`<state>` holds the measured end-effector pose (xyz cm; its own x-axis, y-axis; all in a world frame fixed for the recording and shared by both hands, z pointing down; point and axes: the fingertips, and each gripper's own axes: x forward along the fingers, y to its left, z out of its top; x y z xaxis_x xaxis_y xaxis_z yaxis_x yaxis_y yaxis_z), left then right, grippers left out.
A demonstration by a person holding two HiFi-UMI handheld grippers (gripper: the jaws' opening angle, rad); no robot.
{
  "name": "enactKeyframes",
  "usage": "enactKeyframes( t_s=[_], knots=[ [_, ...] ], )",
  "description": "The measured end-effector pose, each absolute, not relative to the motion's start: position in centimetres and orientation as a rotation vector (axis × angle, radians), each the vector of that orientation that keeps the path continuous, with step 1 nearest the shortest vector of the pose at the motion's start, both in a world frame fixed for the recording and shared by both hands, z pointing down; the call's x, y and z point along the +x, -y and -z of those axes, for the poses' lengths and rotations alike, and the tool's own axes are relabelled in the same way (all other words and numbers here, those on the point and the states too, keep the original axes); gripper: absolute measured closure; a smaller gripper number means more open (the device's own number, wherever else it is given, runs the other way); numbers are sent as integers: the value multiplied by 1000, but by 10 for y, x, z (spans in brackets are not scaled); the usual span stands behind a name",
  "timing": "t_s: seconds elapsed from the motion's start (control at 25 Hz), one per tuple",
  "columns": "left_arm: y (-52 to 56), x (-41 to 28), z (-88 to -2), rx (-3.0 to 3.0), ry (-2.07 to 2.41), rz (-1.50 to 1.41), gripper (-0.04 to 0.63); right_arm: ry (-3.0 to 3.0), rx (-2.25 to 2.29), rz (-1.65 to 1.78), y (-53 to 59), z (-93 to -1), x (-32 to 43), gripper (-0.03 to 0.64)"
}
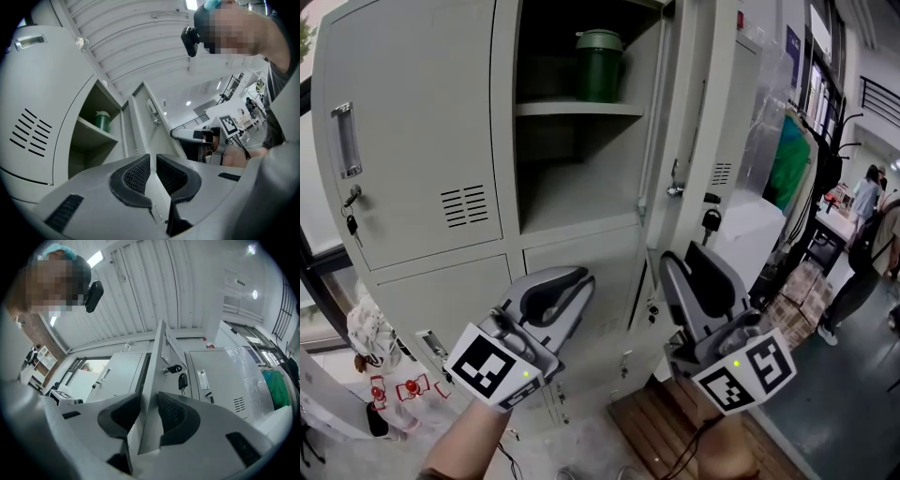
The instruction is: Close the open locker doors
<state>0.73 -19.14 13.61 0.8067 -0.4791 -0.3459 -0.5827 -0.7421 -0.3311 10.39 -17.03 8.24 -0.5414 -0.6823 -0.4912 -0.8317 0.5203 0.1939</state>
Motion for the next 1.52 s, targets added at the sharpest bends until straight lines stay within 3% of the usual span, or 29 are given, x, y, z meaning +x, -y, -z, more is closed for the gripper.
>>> enactKeyframes(
  t_s=[1.52],
  knots=[
    [197,-68,-136,-2510,-918,-318,551,-2448,-1155,-587,193,-83,24,515]
  ],
)
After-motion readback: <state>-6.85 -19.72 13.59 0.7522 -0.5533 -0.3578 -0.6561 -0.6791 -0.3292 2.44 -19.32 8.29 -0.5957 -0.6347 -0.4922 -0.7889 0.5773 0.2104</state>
